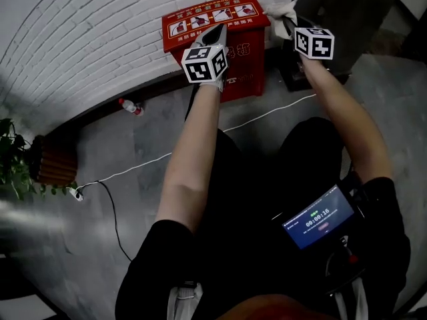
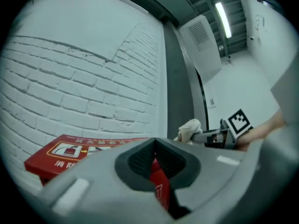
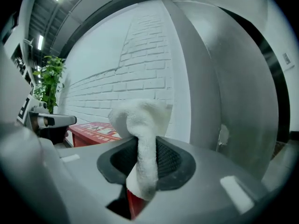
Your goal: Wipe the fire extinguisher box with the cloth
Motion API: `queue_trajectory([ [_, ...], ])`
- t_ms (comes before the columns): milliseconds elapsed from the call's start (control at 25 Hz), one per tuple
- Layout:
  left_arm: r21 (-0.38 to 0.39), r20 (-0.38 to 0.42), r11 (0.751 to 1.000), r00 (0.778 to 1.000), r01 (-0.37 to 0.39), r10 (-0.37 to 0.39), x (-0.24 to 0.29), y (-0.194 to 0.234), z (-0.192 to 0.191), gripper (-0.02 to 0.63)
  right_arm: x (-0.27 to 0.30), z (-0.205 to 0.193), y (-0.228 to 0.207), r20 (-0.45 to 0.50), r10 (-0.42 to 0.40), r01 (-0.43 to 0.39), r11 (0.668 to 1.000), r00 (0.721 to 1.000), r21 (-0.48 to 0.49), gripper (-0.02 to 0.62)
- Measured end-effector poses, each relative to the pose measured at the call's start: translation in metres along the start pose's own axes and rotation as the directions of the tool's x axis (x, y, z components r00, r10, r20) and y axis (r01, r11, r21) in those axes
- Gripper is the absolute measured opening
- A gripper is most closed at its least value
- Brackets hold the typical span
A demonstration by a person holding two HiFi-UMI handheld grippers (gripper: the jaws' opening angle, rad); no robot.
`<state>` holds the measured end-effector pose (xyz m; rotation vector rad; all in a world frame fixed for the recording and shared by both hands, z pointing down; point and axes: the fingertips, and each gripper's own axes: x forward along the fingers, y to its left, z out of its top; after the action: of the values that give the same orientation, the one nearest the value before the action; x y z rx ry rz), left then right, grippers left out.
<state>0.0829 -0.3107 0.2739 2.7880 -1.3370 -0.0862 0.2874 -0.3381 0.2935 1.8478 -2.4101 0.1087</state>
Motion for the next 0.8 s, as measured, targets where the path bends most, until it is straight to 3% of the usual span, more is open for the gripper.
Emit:
queue_trajectory([
  [200, 0.041, -0.007, 0.999, 1.0, 0.013, -0.013, 0.02, -0.002, 0.022, -0.002, 0.016, 0.021, 0.001, 0.001, 0.039, -0.039, 0.999, 0.999, -0.02, 0.098],
  [480, 0.071, -0.007, 0.997, 1.0, 0.01, -0.009, 0.05, 0.019, 0.056, -0.002, 0.072, 0.088, 0.019, -0.014, 0.119, -0.119, 0.964, 0.993, -0.239, 0.098],
  [640, 0.083, -0.037, 0.997, 0.999, -0.007, 0.01, 0.059, 0.04, 0.073, -0.001, 0.102, 0.113, 0.045, -0.097, 0.177, -0.201, 0.908, 0.979, -0.368, 0.098],
  [800, 0.127, -0.076, 0.992, 0.997, -0.015, 0.024, 0.074, 0.06, 0.08, -0.002, 0.142, 0.108, 0.059, -0.175, 0.192, -0.256, 0.81, 0.966, -0.528, 0.098],
])
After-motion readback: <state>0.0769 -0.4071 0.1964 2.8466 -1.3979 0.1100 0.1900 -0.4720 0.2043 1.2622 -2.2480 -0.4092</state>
